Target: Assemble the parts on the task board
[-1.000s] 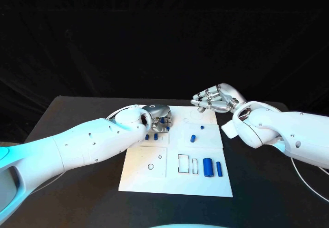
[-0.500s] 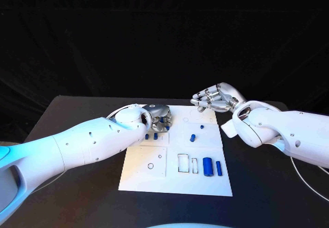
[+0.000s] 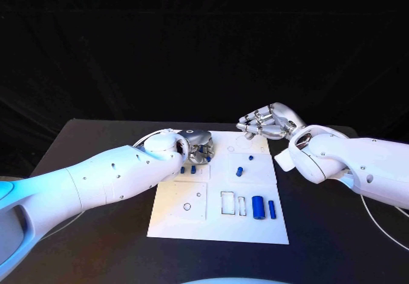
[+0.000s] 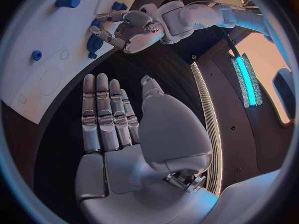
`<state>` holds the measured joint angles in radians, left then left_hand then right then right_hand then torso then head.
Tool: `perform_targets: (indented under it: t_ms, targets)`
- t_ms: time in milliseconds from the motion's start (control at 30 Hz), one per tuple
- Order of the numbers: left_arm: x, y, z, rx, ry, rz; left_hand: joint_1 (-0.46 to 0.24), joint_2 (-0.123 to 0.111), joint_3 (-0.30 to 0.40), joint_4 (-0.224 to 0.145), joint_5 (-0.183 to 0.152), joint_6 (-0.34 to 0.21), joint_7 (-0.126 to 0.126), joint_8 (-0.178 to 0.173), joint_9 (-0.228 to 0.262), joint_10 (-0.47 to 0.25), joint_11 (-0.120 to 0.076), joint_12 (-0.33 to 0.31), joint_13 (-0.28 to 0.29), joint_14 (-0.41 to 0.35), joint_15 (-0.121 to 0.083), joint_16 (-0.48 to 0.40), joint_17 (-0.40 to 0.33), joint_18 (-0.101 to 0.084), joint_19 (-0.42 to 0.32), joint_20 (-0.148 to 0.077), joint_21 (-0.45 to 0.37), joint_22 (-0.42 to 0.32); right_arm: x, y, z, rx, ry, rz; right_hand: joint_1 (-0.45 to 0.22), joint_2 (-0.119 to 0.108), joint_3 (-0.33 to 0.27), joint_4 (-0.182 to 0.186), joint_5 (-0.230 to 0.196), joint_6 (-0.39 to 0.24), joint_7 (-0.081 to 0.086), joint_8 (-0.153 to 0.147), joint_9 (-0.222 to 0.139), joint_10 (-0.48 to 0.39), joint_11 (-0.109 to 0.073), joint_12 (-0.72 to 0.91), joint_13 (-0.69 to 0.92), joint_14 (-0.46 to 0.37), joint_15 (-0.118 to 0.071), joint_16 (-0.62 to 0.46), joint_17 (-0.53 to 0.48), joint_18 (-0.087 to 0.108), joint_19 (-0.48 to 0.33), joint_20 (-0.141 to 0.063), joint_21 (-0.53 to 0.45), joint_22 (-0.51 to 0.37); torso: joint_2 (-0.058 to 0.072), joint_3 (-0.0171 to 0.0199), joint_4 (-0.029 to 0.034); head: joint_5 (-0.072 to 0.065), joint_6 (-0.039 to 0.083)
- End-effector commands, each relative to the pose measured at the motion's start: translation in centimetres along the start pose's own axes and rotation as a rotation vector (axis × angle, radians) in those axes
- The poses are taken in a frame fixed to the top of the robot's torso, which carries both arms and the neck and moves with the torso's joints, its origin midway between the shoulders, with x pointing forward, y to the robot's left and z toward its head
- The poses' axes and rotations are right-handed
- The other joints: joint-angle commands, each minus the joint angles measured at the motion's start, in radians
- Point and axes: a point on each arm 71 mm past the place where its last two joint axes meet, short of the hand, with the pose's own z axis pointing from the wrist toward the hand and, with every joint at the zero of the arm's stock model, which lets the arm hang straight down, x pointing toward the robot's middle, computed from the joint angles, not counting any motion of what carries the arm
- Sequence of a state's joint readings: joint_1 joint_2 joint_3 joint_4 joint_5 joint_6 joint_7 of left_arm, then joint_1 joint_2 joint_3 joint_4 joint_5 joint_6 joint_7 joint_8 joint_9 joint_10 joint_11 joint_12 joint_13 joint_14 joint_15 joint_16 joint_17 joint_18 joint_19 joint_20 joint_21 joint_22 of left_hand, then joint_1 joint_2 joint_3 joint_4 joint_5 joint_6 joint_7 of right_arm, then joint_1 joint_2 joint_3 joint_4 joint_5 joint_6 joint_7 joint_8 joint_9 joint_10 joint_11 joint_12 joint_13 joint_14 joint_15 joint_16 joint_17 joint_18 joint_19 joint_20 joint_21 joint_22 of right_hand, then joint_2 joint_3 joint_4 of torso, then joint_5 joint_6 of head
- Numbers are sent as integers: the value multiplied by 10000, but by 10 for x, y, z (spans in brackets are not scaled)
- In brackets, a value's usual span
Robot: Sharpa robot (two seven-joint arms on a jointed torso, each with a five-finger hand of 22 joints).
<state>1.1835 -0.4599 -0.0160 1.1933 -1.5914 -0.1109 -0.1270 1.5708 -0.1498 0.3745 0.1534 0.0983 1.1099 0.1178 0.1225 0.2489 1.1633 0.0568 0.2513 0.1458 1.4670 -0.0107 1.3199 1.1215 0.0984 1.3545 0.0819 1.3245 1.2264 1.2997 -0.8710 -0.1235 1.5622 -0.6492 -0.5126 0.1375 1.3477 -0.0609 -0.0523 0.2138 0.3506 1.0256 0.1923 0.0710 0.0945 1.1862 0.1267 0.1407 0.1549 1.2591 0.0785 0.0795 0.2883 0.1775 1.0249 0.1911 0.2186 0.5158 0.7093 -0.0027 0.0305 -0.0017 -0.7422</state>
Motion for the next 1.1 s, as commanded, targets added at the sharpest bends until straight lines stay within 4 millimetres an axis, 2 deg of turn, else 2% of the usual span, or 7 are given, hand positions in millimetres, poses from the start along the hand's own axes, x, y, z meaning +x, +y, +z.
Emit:
perform_targets:
  t_ms: [33,300,700,1100]
  targets:
    - [3,-2,0,130,144,-155,-45,60,91,-26,58,85,-3,-54,-5,101,-17,-58,-9,59,-75,47,-19,-144,11,-34,61,16,2,1,0,-141,163,-31,-13,114,-33,-8,49,-75,-10,47,-10,-61,-9,53,-12,-41,10,-32,-12,47,-46,0,-60,-12,-3,-1,-2,1,23]
    - [-2,0,-4,167,-379,-492,-108,12,131,-58,53,117,20,-85,-30,141,-8,-124,-17,61,-70,57,-32,-150,25,-40,87,49,1,1,0,-132,153,-38,-13,114,-33,-8,49,-75,-10,47,-10,-61,-9,53,-12,-41,10,-32,-12,47,-46,0,-60,-12,-10,-6,7,-23,94]
    - [-22,5,-18,223,-1133,-1090,-267,-70,170,-71,46,205,19,-124,-67,252,-11,-215,-16,70,-70,68,-67,-166,70,-43,148,127,0,-1,0,-86,114,-56,-13,114,-33,-8,49,-75,-10,47,-10,-61,-9,53,-12,-41,10,-32,-12,47,-46,0,-60,-12,-24,-2,32,-9,144]
    - [-27,30,-40,-380,-843,-1380,-330,-104,189,-88,43,266,1,-134,-81,323,-27,-252,-8,74,-83,69,-91,-172,91,-50,175,161,-1,-3,0,-15,102,-32,-13,114,-33,-8,49,-75,-10,47,-10,-61,-9,53,-12,-41,10,-32,-12,47,-46,0,-60,-12,2,-12,26,37,158]
